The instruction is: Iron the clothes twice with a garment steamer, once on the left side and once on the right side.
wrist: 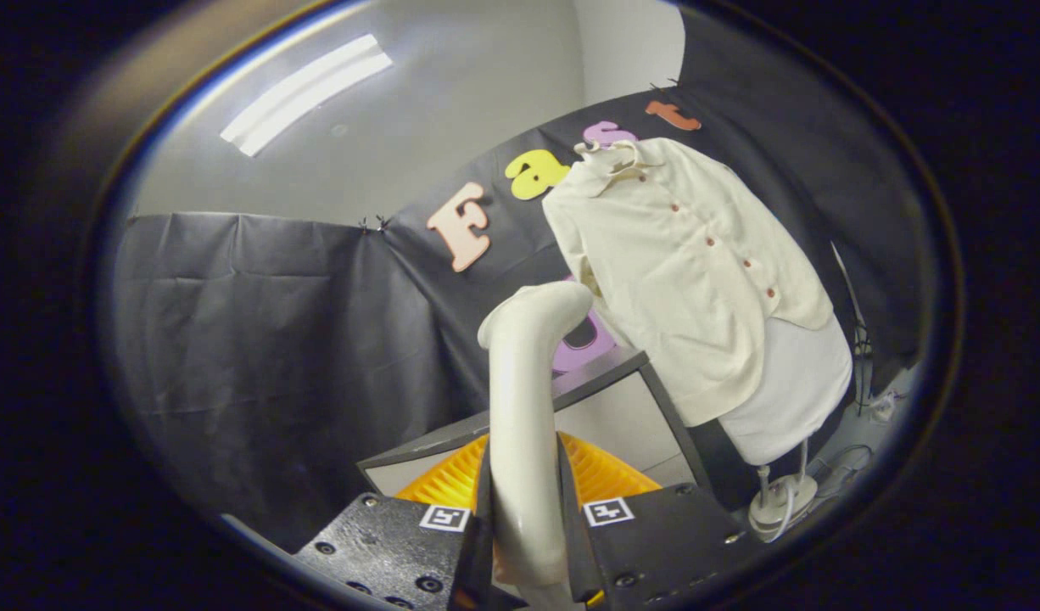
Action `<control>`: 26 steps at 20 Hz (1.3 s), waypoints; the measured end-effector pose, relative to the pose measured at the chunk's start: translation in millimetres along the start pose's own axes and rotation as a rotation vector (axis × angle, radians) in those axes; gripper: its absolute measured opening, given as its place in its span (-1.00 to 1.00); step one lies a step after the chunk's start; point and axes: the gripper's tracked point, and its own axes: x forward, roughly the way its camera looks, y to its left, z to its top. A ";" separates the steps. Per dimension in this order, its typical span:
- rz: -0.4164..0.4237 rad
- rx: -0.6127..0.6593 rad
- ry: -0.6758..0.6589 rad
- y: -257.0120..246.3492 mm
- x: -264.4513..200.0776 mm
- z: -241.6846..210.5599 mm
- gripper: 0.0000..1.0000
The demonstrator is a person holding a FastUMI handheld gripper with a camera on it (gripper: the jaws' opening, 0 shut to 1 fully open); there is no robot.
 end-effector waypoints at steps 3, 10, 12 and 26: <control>0.009 -0.061 0.052 43.0 1.0 -10.0 -0.32; -0.032 -0.221 0.078 110.4 -16.9 -12.9 -0.31; -0.019 -0.225 0.075 127.6 -21.4 -7.7 -0.31; -0.075 -0.323 0.064 132.6 -40.0 5.4 -0.32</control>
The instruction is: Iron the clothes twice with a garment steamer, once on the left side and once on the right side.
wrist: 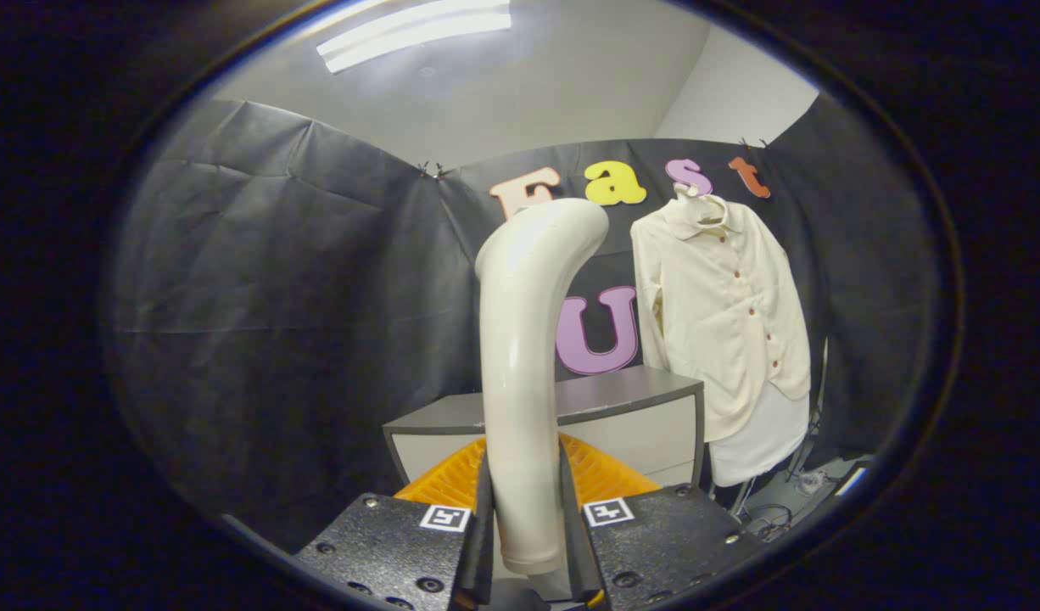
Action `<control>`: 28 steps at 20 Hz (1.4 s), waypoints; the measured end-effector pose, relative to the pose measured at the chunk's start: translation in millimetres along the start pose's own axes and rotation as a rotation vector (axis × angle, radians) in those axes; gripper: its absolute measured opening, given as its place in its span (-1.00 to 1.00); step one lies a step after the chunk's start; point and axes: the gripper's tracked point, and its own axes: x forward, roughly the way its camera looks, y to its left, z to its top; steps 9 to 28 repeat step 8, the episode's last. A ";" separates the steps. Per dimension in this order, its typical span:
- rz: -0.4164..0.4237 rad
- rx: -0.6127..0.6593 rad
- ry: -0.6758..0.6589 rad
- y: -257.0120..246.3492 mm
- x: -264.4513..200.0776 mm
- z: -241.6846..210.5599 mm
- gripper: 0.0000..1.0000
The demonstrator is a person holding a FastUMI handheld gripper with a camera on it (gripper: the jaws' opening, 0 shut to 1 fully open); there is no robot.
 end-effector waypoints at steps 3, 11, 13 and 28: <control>-0.004 -0.064 0.015 5.5 1.1 -0.8 -0.32; 0.013 -0.104 0.036 16.3 0.8 -4.4 -0.31; 0.013 -0.104 0.036 16.3 0.8 -4.4 -0.31; 0.013 -0.104 0.036 16.3 0.8 -4.4 -0.31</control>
